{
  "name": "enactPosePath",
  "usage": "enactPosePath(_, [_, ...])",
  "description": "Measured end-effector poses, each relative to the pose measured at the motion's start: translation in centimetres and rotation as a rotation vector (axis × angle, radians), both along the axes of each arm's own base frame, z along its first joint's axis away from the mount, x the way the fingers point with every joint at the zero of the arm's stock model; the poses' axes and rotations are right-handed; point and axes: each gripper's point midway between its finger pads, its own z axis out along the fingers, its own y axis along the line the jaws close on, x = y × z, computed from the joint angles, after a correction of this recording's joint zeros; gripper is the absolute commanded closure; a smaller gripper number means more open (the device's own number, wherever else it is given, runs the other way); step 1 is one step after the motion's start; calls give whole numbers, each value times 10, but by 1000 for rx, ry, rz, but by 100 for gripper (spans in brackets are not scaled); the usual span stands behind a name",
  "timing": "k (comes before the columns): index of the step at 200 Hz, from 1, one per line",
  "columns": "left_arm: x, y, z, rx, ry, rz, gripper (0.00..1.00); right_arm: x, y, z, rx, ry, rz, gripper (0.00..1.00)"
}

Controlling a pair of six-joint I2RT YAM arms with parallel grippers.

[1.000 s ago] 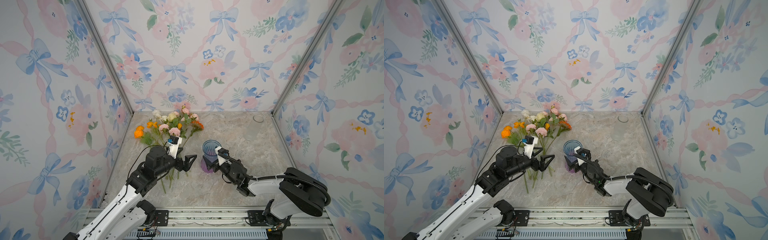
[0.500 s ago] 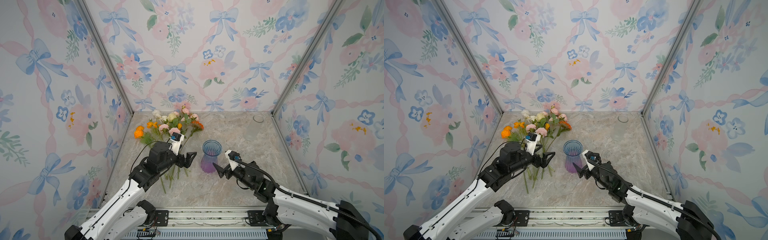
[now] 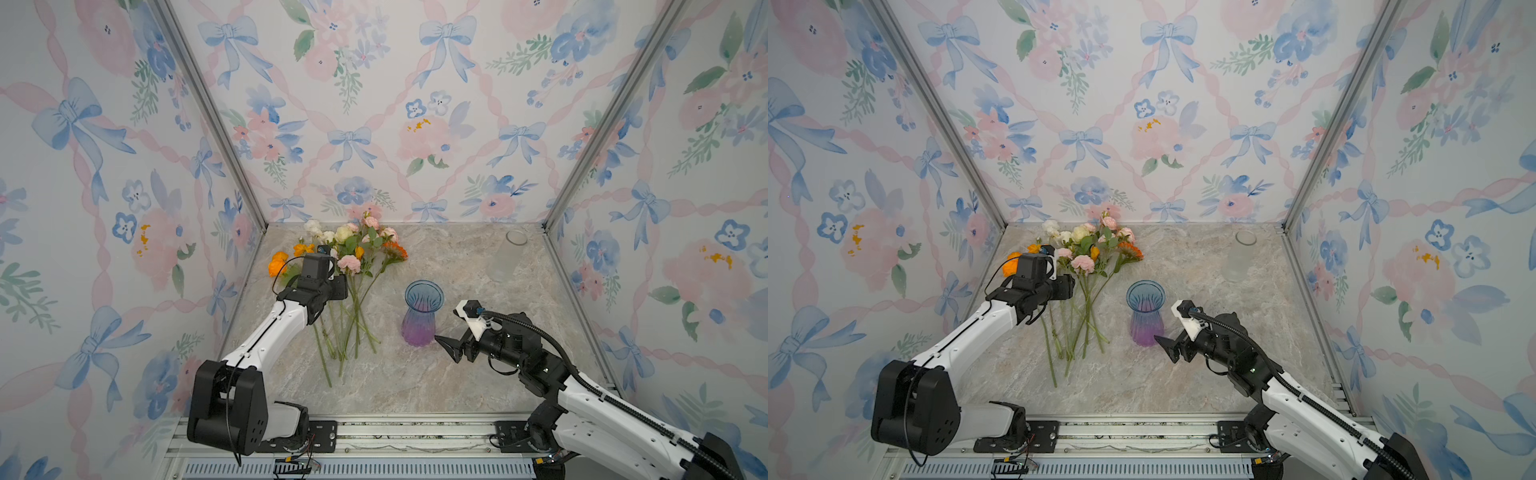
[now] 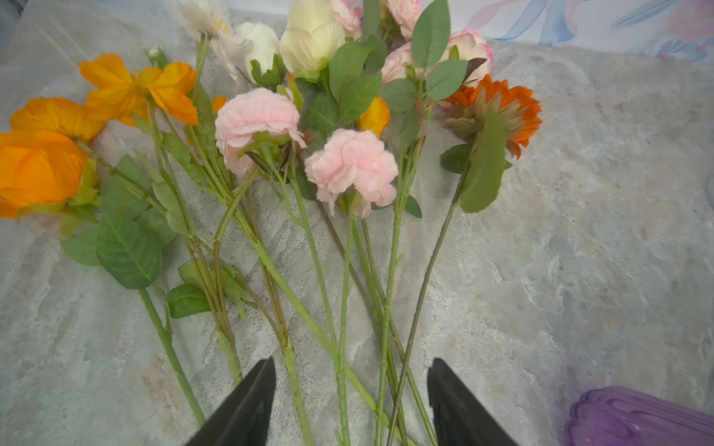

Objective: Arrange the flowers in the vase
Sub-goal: 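Close left gripper on pink rose stem while right gripper draws back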

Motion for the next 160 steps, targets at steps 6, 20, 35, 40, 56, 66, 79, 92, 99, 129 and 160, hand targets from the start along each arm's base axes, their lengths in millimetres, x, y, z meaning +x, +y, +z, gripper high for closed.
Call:
enactPosePath(6, [2,1,-9,4,25,1,46,-6,3,0,-5,-9,21,3])
enactPosePath(20, [5,0,-29,-2,87,0,48,-17,6,3,1,-40,51,3])
enactPosePath(35, [10,0,-46,-3,141,2,53,-21,1,9,17,-76,41,3])
enactPosePath(40, [12,-1,-48,0,151,1,55,-20,-1,11,23,-87,30,3])
enactPosePath(56, [19,0,-55,5,172,7,56,-21,-7,16,39,-111,9,3])
enactPosePath(66, [21,1,-59,13,180,10,58,-21,-9,16,43,-118,1,3])
enactPosePath(79, [19,1,-65,17,200,9,59,-20,-12,13,43,-123,-12,3])
enactPosePath(92, [17,2,-69,25,215,13,59,-20,-14,10,39,-123,-22,3])
enactPosePath(99, [17,3,-70,26,218,13,59,-19,-15,9,37,-123,-28,3])
enactPosePath(129, [15,-4,-72,29,222,-2,59,-18,-15,8,39,-125,-29,3])
enactPosePath(160, [12,-15,-82,58,245,-27,62,-17,-14,5,32,-118,-30,3])
